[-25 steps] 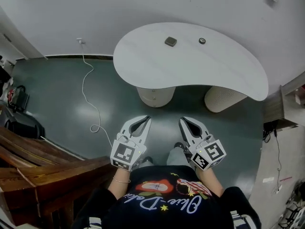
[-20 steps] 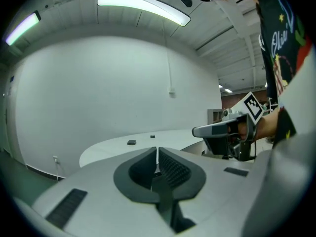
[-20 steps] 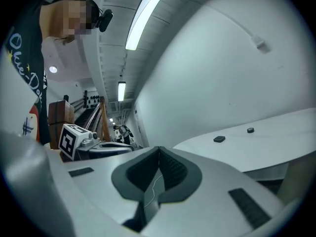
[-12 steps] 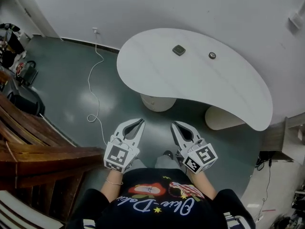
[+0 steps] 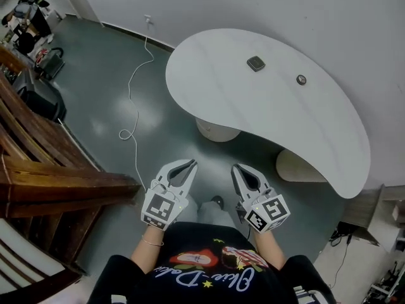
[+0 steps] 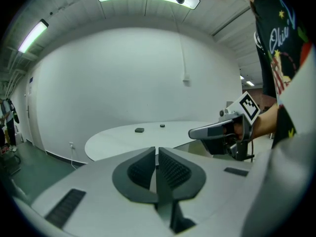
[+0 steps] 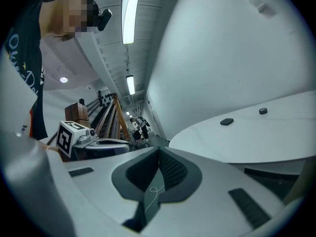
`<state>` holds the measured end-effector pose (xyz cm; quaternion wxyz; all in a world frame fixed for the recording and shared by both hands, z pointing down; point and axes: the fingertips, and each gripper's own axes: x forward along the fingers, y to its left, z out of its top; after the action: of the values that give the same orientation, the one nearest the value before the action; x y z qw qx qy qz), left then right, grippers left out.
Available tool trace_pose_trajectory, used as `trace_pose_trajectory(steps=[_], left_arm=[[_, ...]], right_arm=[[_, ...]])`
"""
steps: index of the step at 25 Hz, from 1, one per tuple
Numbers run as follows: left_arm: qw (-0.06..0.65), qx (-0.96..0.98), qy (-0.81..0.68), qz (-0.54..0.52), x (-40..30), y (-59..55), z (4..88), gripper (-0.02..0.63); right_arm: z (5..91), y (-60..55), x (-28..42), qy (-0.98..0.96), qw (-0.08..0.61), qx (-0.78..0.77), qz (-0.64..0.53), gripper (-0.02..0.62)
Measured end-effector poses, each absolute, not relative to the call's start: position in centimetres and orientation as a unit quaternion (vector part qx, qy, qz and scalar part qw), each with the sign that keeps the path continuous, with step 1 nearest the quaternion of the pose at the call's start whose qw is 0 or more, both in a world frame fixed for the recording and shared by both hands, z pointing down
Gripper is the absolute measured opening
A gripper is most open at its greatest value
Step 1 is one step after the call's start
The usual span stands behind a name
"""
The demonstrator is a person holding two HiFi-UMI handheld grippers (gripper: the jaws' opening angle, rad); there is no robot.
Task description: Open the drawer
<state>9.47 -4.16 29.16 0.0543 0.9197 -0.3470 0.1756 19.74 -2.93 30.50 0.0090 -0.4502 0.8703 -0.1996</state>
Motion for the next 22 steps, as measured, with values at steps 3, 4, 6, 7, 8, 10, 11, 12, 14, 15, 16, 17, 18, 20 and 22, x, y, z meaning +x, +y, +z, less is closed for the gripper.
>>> trace_pose_trajectory(steps=[3, 4, 6, 7, 8, 10, 11, 12, 14, 15, 16, 17, 18, 20, 22], left_arm=[[0.064, 0.914, -0.360, 0.175, 8.9, -4.9, 30.7, 0.006], [0.068, 0.913, -0.363, 0.175, 8.7, -5.4, 31.4, 0.006], [0.076, 0.911, -0.363, 0.179, 8.6, -6.5, 33.1, 0.006], [0.078, 0.911, -0.362, 0.181, 8.5, -7.1, 34.1, 0.006], [0.081, 0.910, -0.362, 0.183, 8.4, -7.6, 35.0, 0.006], [0.088, 0.908, -0.365, 0.183, 8.2, -8.6, 36.7, 0.006], [0.093, 0.907, -0.367, 0.183, 8.1, -9.1, 37.4, 0.006], [0.098, 0.906, -0.370, 0.182, 8.0, -9.7, 38.2, 0.006], [0.104, 0.904, -0.373, 0.180, 8.0, -10.9, 39.7, 0.006], [0.106, 0.903, -0.374, 0.181, 8.1, -11.5, 40.4, 0.006], [0.106, 0.903, -0.374, 0.183, 8.2, -12.1, 41.2, 0.006], [0.106, 0.902, -0.375, 0.186, 8.3, -12.7, 42.1, 0.006], [0.107, 0.902, -0.375, 0.188, 8.5, -13.3, 42.9, 0.006], [0.112, 0.901, -0.376, 0.187, 8.6, -14.2, 44.5, 0.006], [0.121, 0.899, -0.377, 0.184, 8.6, -14.9, 46.2, 0.006]], right_arm=[[31.9, -4.2, 19.3, 0.874, -0.003, -0.440, -0.206, 0.000], [32.4, -4.8, 19.1, 0.875, -0.008, -0.438, -0.204, 0.000], [33.3, -6.0, 18.8, 0.877, -0.018, -0.438, -0.196, 0.000], [33.9, -6.6, 18.7, 0.877, -0.024, -0.439, -0.193, 0.001], [34.5, -7.0, 18.5, 0.877, -0.030, -0.440, -0.192, 0.000], [35.6, -7.7, 18.0, 0.877, -0.038, -0.437, -0.196, 0.000], [36.1, -8.0, 17.8, 0.877, -0.040, -0.435, -0.198, 0.000], [36.6, -8.3, 17.5, 0.878, -0.041, -0.434, -0.199, 0.000], [37.8, -8.9, 17.3, 0.876, -0.046, -0.435, -0.203, 0.000], [38.4, -9.1, 17.3, 0.873, -0.049, -0.438, -0.207, 0.000], [39.1, -9.4, 17.4, 0.870, -0.051, -0.441, -0.212, 0.000], [39.8, -9.6, 17.6, 0.867, -0.053, -0.445, -0.217, 0.001], [40.4, -9.9, 17.8, 0.864, -0.055, -0.449, -0.221, 0.001], [41.5, -10.2, 17.9, 0.859, -0.058, -0.456, -0.227, 0.001], [42.5, -10.6, 17.7, 0.856, -0.060, -0.458, -0.230, 0.002]])
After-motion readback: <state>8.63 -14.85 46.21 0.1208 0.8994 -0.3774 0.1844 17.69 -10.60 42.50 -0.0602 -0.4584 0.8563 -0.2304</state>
